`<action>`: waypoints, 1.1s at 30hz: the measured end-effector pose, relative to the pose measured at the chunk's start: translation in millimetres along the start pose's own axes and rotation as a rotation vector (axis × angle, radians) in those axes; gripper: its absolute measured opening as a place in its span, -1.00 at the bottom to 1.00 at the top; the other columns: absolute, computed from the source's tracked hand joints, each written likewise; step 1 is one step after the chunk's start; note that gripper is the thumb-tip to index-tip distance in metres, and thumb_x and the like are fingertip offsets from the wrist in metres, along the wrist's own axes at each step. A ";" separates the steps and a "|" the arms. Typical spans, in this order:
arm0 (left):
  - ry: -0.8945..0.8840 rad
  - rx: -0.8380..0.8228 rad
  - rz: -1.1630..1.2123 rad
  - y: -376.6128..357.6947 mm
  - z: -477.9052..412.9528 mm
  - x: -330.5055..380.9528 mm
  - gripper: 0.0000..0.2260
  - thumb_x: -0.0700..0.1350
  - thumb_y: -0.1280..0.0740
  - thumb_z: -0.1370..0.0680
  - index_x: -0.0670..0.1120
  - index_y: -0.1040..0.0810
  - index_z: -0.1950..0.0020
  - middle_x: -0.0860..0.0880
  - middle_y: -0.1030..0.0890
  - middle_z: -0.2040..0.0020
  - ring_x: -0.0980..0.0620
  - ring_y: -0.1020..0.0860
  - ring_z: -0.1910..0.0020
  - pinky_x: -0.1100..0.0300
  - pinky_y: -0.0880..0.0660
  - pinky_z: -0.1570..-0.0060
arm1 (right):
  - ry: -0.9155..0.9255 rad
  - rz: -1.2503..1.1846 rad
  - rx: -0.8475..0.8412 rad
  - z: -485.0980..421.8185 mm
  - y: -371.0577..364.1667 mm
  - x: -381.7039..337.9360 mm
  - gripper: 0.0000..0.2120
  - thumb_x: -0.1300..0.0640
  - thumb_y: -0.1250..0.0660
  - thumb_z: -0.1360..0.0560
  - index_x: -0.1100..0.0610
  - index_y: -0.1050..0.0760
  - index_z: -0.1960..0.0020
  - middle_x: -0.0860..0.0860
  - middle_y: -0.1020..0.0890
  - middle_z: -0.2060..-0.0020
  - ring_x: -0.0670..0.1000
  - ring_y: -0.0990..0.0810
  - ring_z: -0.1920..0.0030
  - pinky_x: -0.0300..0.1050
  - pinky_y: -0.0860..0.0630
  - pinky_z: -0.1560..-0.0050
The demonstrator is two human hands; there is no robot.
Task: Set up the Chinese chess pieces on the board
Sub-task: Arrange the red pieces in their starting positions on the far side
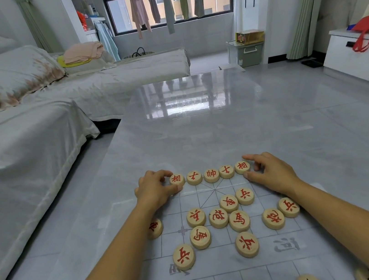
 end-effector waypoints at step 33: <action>-0.376 -0.085 0.147 13.8 94.2 -47.2 -0.55 0.30 -0.32 -0.21 0.45 -0.37 -0.10 0.24 -0.48 -0.07 0.20 -0.42 -0.09 0.06 -0.37 -0.17 | -0.109 -0.425 -0.103 24.3 25.4 -1.6 -0.83 0.20 -0.17 -0.55 0.05 -0.46 -0.09 0.03 -0.52 -0.04 -0.03 -0.49 -0.02 -0.21 -0.38 0.02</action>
Point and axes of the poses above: each hand's wrist, its own z-axis away from the middle knuckle, its own y-axis out of the back of the hand, x = y × z, the point moved 7 cm from there along -z, towards the middle knuckle
